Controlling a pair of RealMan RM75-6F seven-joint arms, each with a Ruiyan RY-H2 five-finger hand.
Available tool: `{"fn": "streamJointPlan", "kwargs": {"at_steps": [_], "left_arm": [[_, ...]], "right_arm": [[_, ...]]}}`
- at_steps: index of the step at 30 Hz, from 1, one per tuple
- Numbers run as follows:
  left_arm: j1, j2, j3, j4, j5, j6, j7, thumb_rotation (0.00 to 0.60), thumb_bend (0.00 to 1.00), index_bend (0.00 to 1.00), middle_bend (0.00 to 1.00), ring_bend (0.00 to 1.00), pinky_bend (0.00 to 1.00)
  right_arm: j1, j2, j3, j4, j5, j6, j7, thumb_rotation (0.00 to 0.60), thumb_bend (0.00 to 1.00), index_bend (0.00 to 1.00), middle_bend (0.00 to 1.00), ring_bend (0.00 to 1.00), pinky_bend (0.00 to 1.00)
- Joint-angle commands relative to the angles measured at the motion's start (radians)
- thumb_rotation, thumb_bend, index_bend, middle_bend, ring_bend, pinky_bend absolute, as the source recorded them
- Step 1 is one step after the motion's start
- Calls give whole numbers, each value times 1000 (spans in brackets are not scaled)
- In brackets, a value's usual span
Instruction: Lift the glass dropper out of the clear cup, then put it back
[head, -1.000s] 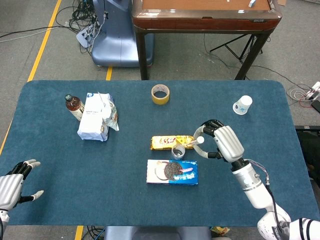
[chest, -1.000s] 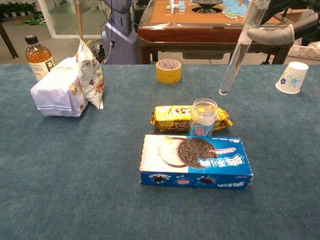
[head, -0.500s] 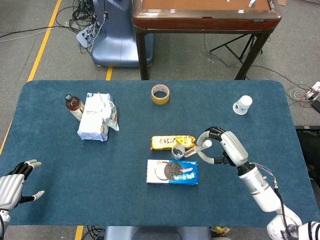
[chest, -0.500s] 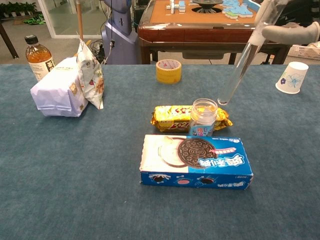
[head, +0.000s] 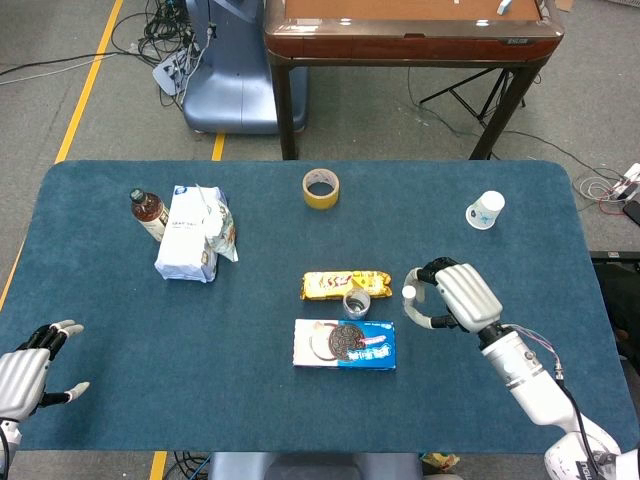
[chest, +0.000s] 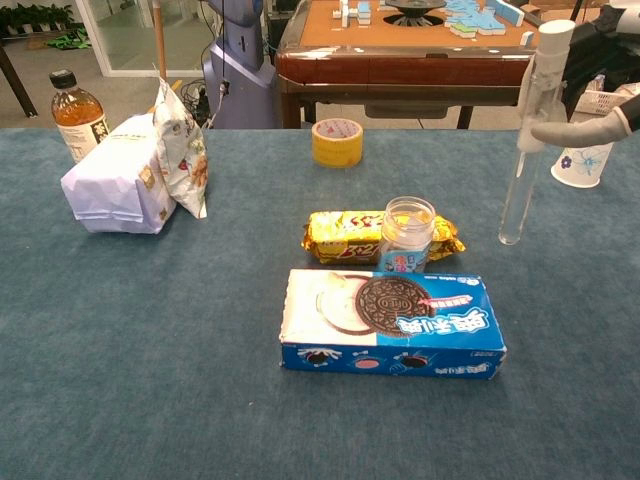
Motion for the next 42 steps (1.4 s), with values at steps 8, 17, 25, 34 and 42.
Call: {"fn": "streamJointPlan", "kwargs": {"at_steps": [8,17,25,34,42], "left_arm": [[-1,0,0,1,-2,-2,-1,600,135,217,175,134,319],[-1,0,1,0,-2,-2,0,600,135,217,175,134,319],[0,2,0,1,-2,-1,-7,600,135,217,175,134,319],[-2,2,4,5,15,-1,-38,600,109,217,175,135,319],[-2,9,3,8,8,-5,-46,600,90,217,176,138,326]], "right_arm": [[-7,-3,-11,86,-138,16,309,600,538,657,616,413,325],[20,72,-16,-32,56,-100,-63,600,542,657,630,430,325],[-21,-17,21,39,-62,15,284,600,542,657,639,441,328],[-41,-50,11,122,-167,103,397,600,545,661,642,444,337],[-41,-49,-6,136,-138,76,255,600,604,674,646,450,339]]}}
